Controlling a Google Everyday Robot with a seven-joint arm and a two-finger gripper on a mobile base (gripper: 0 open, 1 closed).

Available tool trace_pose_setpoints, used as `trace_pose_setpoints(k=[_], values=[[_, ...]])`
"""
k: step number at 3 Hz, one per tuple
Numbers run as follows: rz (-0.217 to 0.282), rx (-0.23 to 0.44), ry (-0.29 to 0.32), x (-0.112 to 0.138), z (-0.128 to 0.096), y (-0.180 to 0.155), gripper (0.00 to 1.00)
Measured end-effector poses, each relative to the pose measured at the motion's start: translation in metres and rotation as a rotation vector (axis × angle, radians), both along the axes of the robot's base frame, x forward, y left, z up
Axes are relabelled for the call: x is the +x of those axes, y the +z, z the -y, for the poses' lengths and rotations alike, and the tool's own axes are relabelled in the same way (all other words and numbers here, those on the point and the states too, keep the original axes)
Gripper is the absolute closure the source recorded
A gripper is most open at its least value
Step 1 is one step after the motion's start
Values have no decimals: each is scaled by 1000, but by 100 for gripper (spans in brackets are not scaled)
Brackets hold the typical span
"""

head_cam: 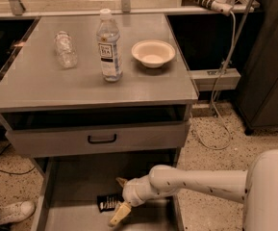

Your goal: Pick rxbar chocolate from middle drawer and place on counter

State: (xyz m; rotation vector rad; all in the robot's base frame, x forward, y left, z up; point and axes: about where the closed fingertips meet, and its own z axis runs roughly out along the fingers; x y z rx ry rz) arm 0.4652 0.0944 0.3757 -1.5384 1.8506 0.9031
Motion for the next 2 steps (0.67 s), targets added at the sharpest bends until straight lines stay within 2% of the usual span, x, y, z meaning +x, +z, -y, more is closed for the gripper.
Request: trace_pose_setpoints(k=[1,2], values=[[-10,7,-16,-2,2,-10,0],[-10,7,-16,-2,2,-10,19]])
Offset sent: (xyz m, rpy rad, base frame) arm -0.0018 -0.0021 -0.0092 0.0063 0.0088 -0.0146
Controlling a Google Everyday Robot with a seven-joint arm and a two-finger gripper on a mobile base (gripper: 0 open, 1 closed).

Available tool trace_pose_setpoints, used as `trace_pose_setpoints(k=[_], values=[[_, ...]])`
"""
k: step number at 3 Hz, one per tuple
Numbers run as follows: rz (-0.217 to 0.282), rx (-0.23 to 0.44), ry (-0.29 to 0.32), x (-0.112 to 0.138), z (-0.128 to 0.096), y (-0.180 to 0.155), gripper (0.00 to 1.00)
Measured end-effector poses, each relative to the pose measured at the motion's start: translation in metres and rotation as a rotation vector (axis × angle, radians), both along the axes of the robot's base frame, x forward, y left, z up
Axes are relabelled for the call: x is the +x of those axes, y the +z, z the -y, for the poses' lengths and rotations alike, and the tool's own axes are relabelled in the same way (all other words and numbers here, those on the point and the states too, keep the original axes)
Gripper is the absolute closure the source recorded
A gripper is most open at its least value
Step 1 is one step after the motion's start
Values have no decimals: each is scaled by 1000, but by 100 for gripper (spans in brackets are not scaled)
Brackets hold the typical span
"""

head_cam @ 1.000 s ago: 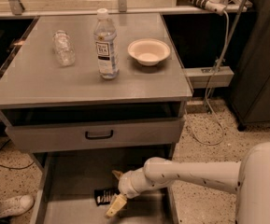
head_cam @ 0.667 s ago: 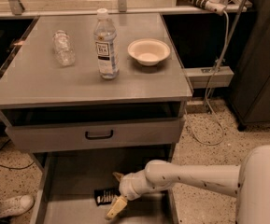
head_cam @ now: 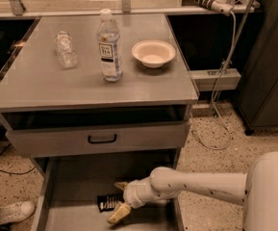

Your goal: Pick rxbar chocolate from middle drawer and place on counter

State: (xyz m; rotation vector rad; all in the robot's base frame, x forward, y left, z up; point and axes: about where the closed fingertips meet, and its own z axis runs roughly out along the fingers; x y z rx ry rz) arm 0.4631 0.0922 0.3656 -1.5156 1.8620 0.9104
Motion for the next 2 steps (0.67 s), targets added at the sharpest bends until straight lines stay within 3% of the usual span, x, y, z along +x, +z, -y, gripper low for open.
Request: trace_pose_setpoints(k=[2], values=[[0,0,0,0,0,0,66]])
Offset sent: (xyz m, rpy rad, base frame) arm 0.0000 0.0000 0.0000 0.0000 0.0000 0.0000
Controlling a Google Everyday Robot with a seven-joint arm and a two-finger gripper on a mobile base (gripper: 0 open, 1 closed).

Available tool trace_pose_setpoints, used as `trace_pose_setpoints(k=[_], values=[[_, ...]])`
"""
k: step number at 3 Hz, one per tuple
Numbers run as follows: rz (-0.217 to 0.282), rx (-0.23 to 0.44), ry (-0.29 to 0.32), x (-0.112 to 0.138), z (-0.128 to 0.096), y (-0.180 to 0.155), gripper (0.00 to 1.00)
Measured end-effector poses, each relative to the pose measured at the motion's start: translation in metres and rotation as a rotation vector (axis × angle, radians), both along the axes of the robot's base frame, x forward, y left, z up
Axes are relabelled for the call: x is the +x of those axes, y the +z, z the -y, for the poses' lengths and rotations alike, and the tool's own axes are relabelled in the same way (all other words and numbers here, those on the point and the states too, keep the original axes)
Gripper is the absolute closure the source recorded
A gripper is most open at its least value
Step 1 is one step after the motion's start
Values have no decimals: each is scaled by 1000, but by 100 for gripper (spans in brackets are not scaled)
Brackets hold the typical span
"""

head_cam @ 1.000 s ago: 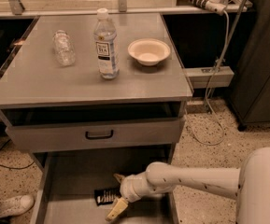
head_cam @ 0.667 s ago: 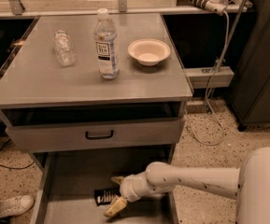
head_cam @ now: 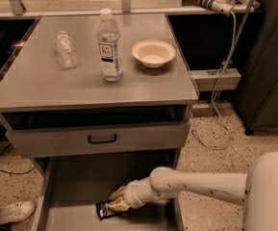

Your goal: Pick rxbar chocolate from middle drawer and place on counter

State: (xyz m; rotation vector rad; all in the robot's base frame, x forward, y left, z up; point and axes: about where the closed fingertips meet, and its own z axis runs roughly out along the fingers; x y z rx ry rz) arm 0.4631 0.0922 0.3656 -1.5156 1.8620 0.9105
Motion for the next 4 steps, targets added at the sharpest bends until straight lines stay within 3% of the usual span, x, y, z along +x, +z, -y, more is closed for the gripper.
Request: trace_pose_setpoints(k=[1,2,3,4], values=[[0,0,0,0,0,0,89],[0,0,0,0,0,0,100],[0,0,0,0,0,0,100],[28,-2,-8,4,-5,23,100]])
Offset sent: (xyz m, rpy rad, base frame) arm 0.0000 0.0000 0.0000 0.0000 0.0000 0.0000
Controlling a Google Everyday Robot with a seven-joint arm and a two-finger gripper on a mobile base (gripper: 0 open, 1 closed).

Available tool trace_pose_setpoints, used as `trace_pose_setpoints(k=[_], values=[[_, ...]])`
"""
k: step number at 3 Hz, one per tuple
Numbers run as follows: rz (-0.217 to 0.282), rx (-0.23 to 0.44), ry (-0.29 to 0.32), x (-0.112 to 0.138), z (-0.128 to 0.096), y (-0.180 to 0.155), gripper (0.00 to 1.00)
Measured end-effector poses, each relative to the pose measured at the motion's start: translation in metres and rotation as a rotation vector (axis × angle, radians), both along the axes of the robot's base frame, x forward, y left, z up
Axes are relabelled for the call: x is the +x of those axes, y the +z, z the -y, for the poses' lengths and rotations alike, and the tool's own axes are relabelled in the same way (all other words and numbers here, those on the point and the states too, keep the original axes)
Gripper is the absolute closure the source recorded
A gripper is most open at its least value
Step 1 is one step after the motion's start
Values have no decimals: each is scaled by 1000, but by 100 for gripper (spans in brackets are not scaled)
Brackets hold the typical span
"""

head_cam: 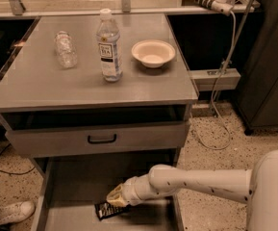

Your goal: Pick rxbar chocolate from middle drawer and place on counter

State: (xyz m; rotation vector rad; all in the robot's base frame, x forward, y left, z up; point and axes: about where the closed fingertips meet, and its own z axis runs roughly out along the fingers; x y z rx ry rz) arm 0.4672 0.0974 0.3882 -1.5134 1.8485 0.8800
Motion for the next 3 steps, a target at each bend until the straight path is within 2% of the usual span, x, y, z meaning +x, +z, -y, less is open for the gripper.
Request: trace_pose_setpoints(k=[2,3], values=[[69,4,4,14,-10,37,100],[70,3,4,15,-10,38,81]])
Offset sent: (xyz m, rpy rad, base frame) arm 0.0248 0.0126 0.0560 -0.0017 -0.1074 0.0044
